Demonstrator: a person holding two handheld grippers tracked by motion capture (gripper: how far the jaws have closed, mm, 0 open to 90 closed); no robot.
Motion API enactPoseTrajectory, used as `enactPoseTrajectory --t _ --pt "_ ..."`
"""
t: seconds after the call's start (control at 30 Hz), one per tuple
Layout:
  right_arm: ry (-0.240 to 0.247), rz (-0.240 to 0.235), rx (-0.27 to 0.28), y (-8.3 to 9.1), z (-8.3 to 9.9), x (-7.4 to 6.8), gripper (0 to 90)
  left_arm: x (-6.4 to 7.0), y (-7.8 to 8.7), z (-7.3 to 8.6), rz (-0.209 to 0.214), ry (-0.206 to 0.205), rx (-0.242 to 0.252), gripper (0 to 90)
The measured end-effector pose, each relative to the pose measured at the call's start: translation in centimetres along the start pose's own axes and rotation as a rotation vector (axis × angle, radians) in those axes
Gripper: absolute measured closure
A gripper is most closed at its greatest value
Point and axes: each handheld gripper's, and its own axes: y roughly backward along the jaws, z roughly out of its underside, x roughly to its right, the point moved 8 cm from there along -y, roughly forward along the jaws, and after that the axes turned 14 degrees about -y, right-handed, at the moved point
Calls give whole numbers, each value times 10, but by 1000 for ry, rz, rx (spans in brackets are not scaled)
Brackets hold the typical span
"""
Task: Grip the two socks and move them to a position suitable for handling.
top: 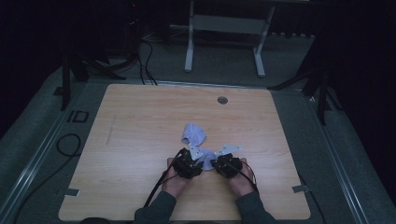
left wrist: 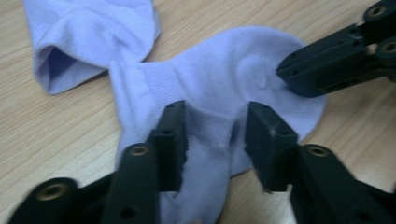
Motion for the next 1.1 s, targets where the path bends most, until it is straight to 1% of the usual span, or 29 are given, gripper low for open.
enactPoseTrajectory --t 0.03,0.13,0.17,0.27,0.4,0.47,0.63,0.7,0.8,0.9,1.0,1.1 --pt "0 -1 1 0 0 0 900 -1 1 0 -1 0 0 680" --pt "-1 -4 1 0 0 0 900 -2 4 -1 19 9 11 821" --pt "0 -4 1 0 0 0 900 -3 5 -1 19 13 15 848" --pt "-1 -7 2 0 0 0 900 -7 12 -2 19 26 29 858" --pt "-4 -11 1 0 0 1 900 -19 23 -1 4 69 54 860" --pt "-6 -11 -1 1 1 0 900 -29 30 2 -12 91 59 860" --pt "-7 -13 -7 1 1 0 900 -53 43 13 -50 150 62 859" --pt "-7 -15 -12 2 2 0 900 -62 46 19 -62 173 59 859" --pt "-5 -20 -20 3 3 -1 899 -71 47 28 -69 206 50 859" --pt "6 -22 -30 5 5 -2 899 -75 45 37 -68 213 29 858" --pt "23 -31 -46 8 8 -4 898 -74 41 45 -59 210 -2 856" --pt "33 -32 -60 11 11 -6 897 -70 39 53 -46 212 -18 851"
